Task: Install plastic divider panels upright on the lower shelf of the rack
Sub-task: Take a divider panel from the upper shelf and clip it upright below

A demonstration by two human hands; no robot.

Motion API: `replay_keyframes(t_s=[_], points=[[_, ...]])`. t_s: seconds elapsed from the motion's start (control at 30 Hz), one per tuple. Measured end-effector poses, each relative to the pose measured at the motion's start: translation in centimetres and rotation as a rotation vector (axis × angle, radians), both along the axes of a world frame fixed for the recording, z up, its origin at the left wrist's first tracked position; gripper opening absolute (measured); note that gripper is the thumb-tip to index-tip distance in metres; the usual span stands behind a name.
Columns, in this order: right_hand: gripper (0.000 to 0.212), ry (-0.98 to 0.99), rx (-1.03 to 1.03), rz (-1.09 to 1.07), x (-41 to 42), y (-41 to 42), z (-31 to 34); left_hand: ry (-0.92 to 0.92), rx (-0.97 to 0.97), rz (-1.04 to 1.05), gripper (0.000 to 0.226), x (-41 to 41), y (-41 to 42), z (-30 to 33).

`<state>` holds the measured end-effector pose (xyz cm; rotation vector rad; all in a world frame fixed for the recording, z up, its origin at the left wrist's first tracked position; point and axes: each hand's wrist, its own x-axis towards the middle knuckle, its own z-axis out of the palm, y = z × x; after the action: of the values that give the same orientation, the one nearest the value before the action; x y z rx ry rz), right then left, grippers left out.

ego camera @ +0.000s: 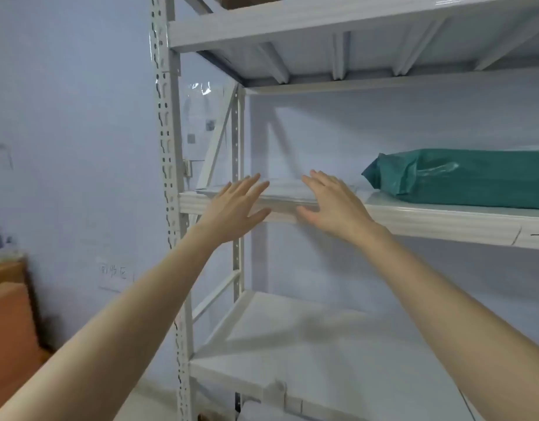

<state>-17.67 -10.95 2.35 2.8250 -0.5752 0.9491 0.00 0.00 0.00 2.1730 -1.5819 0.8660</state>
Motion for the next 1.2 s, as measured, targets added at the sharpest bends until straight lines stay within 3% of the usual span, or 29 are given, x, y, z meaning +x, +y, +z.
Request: replay_keyframes(t_s=[0.17, 0.53, 0.67, 0.77, 0.93, 1.1, 1.2], points=[[0.060, 0.079, 0.041, -0.053, 4.2, 0.9, 0.1, -0.092, -0.012, -0.097, 0.043, 2.8, -1.5, 0.3], [0.043, 0.064, -0.050, -0.303, 6.7, 1.0, -0.4, -0.277, -0.302, -0.358, 0.008, 4.8, -1.6, 0.5], [0.048, 0.051, -0.118, -0.338, 6.3, 1.6, -0.3, -0.230, -0.367, -0.391, 0.012, 4.1, -1.0, 0.8], [0.035, 0.065, -0.120, -0.367, 5.7, 1.9, 0.2, -0.260, -0.411, -0.381, 0.016, 3.3, -0.5, 1.1], [0.030, -0.032, -0.283, -0.408, 3.8, 3.4, 1.3, -0.396, -0.661, -0.324, 0.016, 1.0, 0.4, 1.8], [0.022, -0.140, -0.208, -0.398, 0.6, 4.2, 2.6, -0.342, -0.787, -0.279, 0.072, -3.2, 1.6, 3.2], [0.021, -0.266, -0.173, -0.321, -2.5, 4.9, 3.0, -0.284, -0.857, -0.298, 0.083, -6.2, 2.5, 4.2]])
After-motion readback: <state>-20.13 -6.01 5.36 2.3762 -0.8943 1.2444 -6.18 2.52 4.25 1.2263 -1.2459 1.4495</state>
